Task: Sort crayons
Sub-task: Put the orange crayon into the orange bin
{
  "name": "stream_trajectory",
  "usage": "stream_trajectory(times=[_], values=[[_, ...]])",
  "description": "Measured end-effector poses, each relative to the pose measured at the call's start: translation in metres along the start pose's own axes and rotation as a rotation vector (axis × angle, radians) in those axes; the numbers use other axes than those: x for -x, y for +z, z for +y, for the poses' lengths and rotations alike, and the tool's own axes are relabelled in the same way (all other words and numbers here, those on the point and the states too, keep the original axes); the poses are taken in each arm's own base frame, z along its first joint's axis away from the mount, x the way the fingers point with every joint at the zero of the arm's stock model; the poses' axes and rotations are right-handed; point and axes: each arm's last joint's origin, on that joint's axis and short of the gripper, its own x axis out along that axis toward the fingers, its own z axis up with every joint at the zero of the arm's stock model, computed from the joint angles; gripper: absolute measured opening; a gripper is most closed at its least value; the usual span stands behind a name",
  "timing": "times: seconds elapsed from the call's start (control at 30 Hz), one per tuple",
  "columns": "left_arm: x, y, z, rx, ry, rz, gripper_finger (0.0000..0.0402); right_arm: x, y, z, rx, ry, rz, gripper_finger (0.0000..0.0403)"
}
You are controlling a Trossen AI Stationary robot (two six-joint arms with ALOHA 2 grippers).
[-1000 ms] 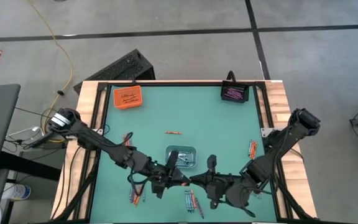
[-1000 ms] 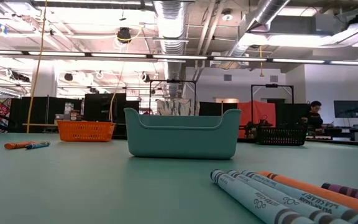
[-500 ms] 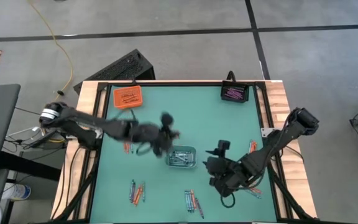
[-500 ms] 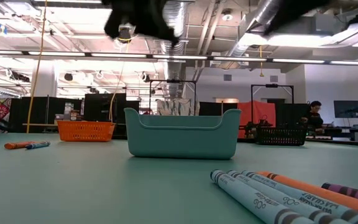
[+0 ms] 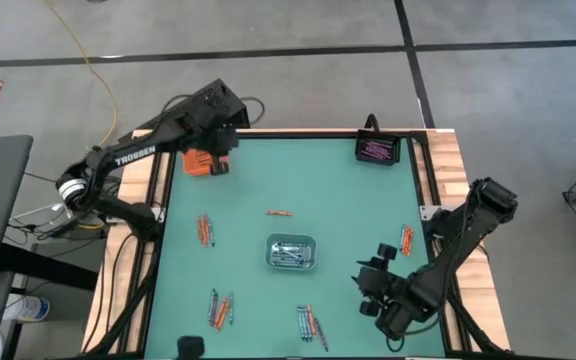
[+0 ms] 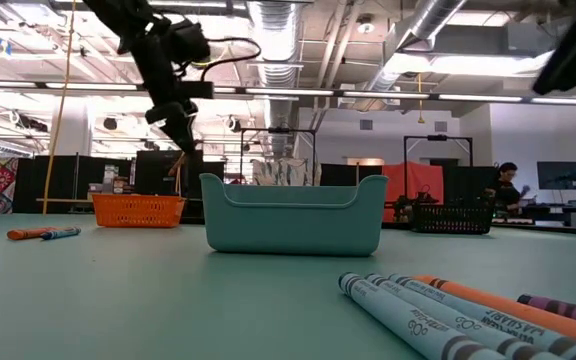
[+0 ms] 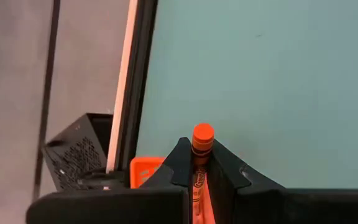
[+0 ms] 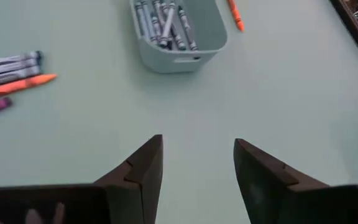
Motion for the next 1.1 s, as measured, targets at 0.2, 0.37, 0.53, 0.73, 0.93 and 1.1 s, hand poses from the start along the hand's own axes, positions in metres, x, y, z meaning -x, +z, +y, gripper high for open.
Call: stream_trajectory(times=[0.2, 0.37, 0.53, 0.73, 0.93, 1.1], values=[[-0.004, -0.026, 0.019, 0.058, -0.026, 0.084, 0.0005, 0.007, -0.006, 0.004, -0.021, 0.02, -0.009, 0.0175], [-0.011, -0.043, 0.026, 0.102, -0.06, 0.174, 0.0007, 0.009, -0.007, 0.005, -0.023, 0.027, -0.011, 0.0169], [-0.023, -0.054, 0.027, 0.117, -0.069, 0.243, 0.0016, 0.008, -0.007, 0.005, -0.033, 0.03, -0.013, 0.0168], [-0.038, -0.06, 0.025, 0.109, -0.086, 0.311, 0.0016, 0.01, -0.008, 0.006, -0.05, 0.04, -0.016, 0.0168], [-0.048, -0.063, 0.024, 0.115, -0.1, 0.347, 0.0017, 0.01, -0.008, 0.006, -0.062, 0.039, -0.015, 0.0168], [-0.048, -0.063, 0.024, 0.115, -0.099, 0.35, 0.0018, 0.01, -0.008, 0.006, -0.063, 0.04, -0.013, 0.0168]])
